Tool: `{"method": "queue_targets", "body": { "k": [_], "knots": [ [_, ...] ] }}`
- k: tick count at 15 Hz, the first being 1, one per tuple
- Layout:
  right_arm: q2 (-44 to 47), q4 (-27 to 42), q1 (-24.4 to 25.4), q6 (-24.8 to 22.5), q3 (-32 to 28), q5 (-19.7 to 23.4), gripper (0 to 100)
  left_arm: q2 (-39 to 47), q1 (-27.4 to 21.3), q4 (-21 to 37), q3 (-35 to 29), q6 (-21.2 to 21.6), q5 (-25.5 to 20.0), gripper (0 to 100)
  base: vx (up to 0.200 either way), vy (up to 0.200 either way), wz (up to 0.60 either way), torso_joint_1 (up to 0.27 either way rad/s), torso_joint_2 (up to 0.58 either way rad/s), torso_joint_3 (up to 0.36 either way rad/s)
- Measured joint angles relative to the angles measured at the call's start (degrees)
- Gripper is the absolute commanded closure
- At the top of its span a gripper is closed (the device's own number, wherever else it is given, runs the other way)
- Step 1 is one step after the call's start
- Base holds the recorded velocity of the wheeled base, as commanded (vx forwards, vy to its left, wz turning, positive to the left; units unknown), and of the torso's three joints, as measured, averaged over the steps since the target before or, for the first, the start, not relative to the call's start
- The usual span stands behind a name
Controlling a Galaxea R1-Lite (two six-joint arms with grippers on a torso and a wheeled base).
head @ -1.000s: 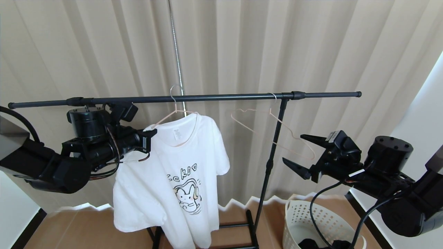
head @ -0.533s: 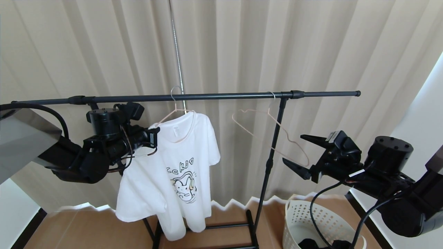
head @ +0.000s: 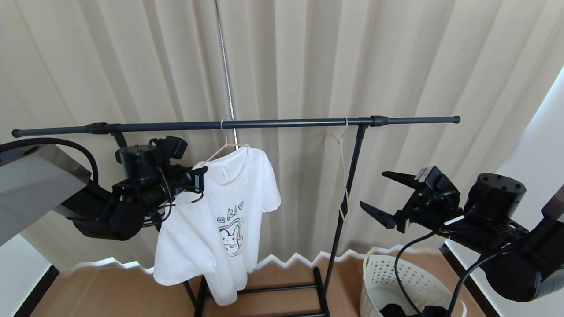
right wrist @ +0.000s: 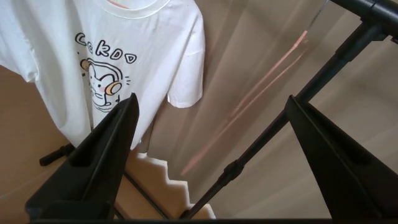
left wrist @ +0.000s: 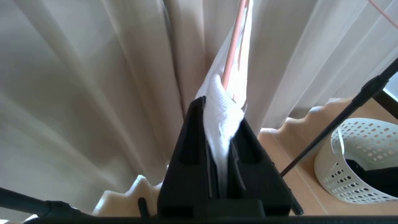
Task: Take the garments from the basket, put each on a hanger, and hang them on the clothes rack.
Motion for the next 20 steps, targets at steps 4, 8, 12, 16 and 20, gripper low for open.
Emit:
{"method": "queue_targets", "body": {
  "k": [4,8,12,16,20],
  "knots": [
    [-0.2,0.0,0.05,0.06,0.04,0.02,0,-0.88,-0.24,-5.8,3.5,-0.13,-1.34,0,0.0,0.0,0.0,0.0,0.0,0.0],
    [-5.49,0.33,2.34,3.32,1.4,-0.79,0,-8.74,-0.27,-6.62,11.13,-0.3,-3.21,0,0.0,0.0,0.0,0.0,0.0,0.0],
    [-16.53,6.11,4.0,14.96,1.72,-8.29,0,-21.0,-0.59,-6.9,20.7,-0.68,-4.83,0,0.0,0.0,0.0,0.0,0.0,0.0],
    [-31.5,19.93,3.52,18.79,6.81,-12.9,0,-34.62,-2.12,-6.97,30.23,-3.06,-5.12,0,0.0,0.0,0.0,0.0,0.0,0.0],
    [-48.62,30.42,3.91,19.63,21.25,-15.68,0,-46.6,-1.93,-6.67,42.53,-3.41,-5.1,0,0.0,0.0,0.0,0.0,0.0,0.0]
  ]
}}
